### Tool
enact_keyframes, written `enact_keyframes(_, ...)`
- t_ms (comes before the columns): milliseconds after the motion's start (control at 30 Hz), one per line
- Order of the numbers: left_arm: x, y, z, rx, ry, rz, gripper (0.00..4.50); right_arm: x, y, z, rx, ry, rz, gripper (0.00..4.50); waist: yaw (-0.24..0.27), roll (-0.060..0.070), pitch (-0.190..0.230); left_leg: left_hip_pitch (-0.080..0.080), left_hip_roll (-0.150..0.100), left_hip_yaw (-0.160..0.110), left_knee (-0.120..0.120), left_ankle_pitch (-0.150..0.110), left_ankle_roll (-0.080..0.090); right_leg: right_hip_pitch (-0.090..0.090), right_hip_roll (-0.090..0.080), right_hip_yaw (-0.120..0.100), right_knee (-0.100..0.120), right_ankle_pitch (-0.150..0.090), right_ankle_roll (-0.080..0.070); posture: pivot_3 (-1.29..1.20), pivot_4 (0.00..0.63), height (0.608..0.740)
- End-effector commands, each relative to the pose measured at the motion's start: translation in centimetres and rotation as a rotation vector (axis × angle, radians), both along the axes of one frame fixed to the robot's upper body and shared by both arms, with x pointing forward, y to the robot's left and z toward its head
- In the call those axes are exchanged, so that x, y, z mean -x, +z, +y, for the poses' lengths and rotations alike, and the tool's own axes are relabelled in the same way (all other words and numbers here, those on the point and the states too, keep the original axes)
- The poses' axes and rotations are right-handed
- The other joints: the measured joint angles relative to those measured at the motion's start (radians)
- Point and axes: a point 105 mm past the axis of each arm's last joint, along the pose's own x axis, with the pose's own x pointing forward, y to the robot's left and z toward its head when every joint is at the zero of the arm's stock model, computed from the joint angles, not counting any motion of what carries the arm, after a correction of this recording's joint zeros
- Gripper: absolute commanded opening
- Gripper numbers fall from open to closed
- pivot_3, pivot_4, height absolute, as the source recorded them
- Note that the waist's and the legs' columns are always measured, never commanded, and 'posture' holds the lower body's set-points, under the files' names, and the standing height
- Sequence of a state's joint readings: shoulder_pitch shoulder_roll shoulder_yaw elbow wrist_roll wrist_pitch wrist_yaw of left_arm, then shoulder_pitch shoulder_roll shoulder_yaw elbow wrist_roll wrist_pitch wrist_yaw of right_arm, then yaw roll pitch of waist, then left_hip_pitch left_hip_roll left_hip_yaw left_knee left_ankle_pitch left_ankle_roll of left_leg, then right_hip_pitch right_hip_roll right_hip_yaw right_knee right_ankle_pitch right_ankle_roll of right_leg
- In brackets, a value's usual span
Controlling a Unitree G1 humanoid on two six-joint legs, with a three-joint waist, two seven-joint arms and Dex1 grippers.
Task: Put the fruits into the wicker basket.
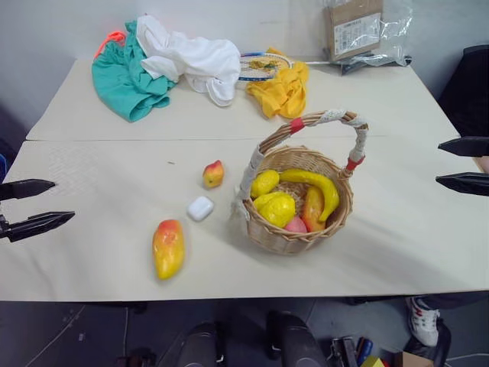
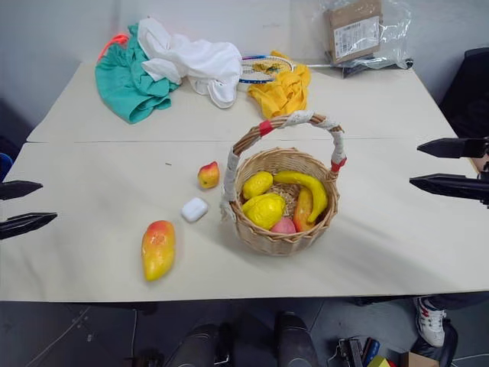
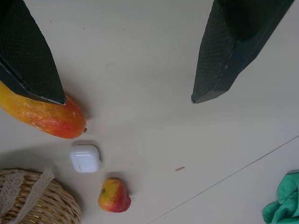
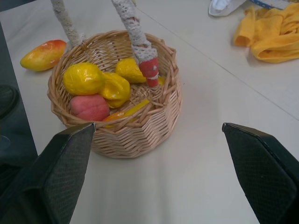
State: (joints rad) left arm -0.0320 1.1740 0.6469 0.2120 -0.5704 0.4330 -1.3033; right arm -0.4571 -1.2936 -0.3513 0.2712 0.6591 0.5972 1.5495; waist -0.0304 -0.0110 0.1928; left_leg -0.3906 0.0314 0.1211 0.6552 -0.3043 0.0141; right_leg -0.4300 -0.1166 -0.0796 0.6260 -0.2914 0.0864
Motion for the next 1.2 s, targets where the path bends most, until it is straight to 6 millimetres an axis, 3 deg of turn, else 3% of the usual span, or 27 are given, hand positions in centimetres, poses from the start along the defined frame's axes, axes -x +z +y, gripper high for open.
enact_keyframes(33,-0.1,1.0,-0.1,-0.017,-0.011,-0.039,4.50,1.2,1.3,0.1,0.013,0.052,-0.039,4.48,0.000,0.000,0.000,0.000,0.000,0.000,0.001,0.000,0.000,0.000,-0.001,0.000,0.000,0.000,0.000,0.00,0.150,0.740)
enact_keyframes(600,-1.9,0.9,-0.4,-0.028,-0.022,-0.051,4.50,1.3,-1.0,-0.6,0.072,0.017,-0.020,4.48,0.001,0.000,0.000,0.001,0.001,0.002,0.001,0.001,-0.001,0.000,0.000,0.002,0.002,0.001,-0.001,0.00,0.150,0.740)
enact_keyframes(767,-3.3,0.3,-1.4,-0.046,-0.051,-0.072,4.50,0.6,-1.3,-0.7,0.117,-0.026,-0.058,4.48,0.003,0.000,0.000,0.001,0.001,0.002,0.004,0.001,-0.001,0.000,0.001,0.002,0.003,0.002,-0.001,0.00,0.150,0.740)
enact_keyframes(900,-4.8,0.5,-4.9,-0.042,-0.233,-0.045,4.50,1.2,-0.3,0.6,0.076,0.000,-0.039,4.48,0.008,0.000,0.000,0.001,0.001,0.002,0.007,0.001,-0.001,0.001,0.001,0.002,0.006,0.002,0.000,0.00,0.150,0.740)
enact_keyframes(1067,-7.1,0.0,-9.5,-0.175,-0.488,0.032,4.50,2.5,0.6,3.6,0.123,0.086,-0.097,4.48,0.024,0.000,0.000,0.000,-0.002,0.002,0.012,0.002,0.001,0.001,0.004,0.002,0.010,0.003,0.001,0.00,0.150,0.740)
enact_keyframes(1133,-8.3,-0.5,-10.9,-0.181,-0.502,0.112,4.50,3.1,0.8,4.9,0.125,0.115,-0.120,4.48,0.029,0.000,0.000,0.001,-0.002,0.003,0.013,0.002,0.001,0.002,0.005,0.003,0.010,0.003,0.002,0.00,0.150,0.740)
enact_keyframes(1200,-10.5,-1.5,-12.6,-0.176,-0.407,0.226,4.50,3.8,1.0,6.4,0.116,0.146,-0.142,4.48,0.031,-0.001,0.000,0.000,-0.002,0.002,0.014,0.002,0.002,0.002,0.006,0.003,0.011,0.004,0.002,0.00,0.150,0.740)
